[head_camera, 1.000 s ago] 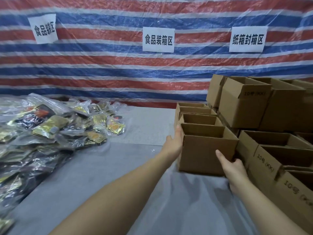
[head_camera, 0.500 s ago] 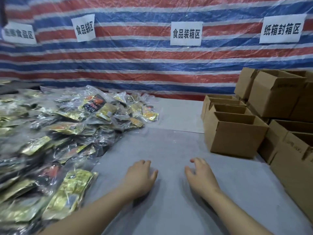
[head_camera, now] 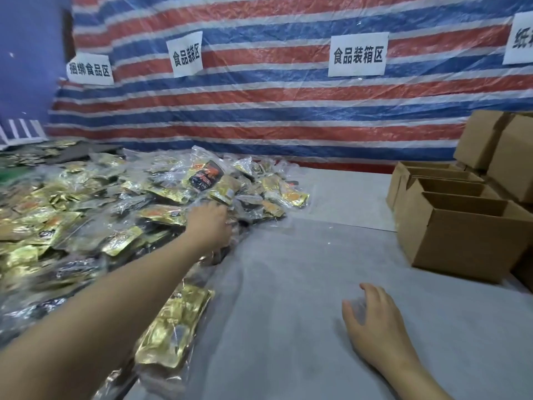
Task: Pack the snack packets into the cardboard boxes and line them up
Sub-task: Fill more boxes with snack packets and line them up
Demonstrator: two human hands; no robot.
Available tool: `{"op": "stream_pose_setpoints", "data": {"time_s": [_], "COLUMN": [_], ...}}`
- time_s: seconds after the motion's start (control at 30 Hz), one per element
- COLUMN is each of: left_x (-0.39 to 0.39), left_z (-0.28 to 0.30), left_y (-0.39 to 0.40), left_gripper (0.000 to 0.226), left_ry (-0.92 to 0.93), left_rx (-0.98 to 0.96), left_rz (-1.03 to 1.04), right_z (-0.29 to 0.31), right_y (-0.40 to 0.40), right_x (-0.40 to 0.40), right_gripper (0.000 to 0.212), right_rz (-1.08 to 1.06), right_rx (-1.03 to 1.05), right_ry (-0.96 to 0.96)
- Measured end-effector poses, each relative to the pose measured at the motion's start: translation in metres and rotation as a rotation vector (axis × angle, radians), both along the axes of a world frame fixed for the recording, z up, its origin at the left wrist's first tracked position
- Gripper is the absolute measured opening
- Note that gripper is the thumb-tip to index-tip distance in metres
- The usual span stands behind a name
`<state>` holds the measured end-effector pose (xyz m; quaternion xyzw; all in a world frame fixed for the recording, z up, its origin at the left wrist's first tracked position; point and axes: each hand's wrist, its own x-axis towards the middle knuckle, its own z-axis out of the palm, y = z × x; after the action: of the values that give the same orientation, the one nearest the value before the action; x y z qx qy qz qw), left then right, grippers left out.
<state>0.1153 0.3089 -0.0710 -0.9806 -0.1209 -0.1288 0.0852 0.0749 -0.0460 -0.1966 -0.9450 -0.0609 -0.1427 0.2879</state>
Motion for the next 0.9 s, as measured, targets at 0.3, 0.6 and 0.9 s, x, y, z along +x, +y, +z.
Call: {"op": "stream_pose_setpoints", "data": {"time_s": [0.3,0.6,0.9], "left_x": [0.031,0.018,0.005], "left_z": [-0.011,-0.020,-0.037], "left_y": [0.049,0.049,0.020], "left_gripper": [0.094,0.074,0.075], "left_ry": [0.112,-0.165,0.080], "left_rx": [-0.278,-0.205,-0.187], "left_rz": [0.456,0.127,0.372], "right_z": [-0.001,-0.003,-0.005], "right_y": [0.001,0.001,-0.001], "right_x": [-0.002,0.000,0.002], "right_gripper": [0.065,0.062,0.060], "right_rz": [0.026,0.063,0.044], "right_rx": [-0.024,0.013,-0.017], "right_ry": [0.035,0.029,0.019]}}
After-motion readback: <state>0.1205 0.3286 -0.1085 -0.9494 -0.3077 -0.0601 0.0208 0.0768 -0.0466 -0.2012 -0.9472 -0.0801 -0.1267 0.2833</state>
